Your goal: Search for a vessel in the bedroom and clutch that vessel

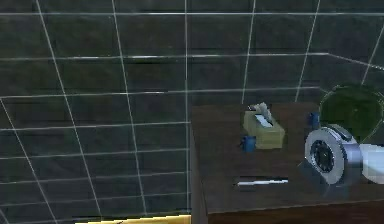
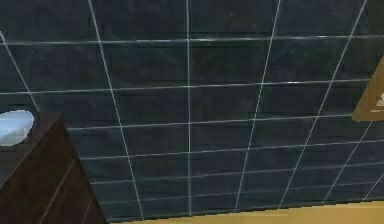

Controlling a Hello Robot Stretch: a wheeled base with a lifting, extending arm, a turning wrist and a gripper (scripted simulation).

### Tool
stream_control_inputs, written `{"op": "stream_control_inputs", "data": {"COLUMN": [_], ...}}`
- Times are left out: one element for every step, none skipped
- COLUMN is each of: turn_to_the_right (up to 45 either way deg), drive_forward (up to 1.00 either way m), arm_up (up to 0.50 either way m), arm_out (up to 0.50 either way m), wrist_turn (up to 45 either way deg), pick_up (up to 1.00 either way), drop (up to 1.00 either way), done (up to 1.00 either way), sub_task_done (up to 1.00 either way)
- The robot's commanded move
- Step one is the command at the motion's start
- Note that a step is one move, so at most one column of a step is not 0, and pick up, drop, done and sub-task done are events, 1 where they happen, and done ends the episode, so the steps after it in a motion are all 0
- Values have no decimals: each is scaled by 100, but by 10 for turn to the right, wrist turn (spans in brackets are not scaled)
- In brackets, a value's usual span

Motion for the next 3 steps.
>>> {"op": "stream_control_inputs", "data": {"turn_to_the_right": [-450,0,0], "drive_forward": [0,0,0], "arm_up": [0,50,38], "arm_out": [0,0,0], "wrist_turn": [0,0,0], "pick_up": [0,0,0], "drop": [0,0,0], "done": [0,0,0], "sub_task_done": [0,0,0]}}
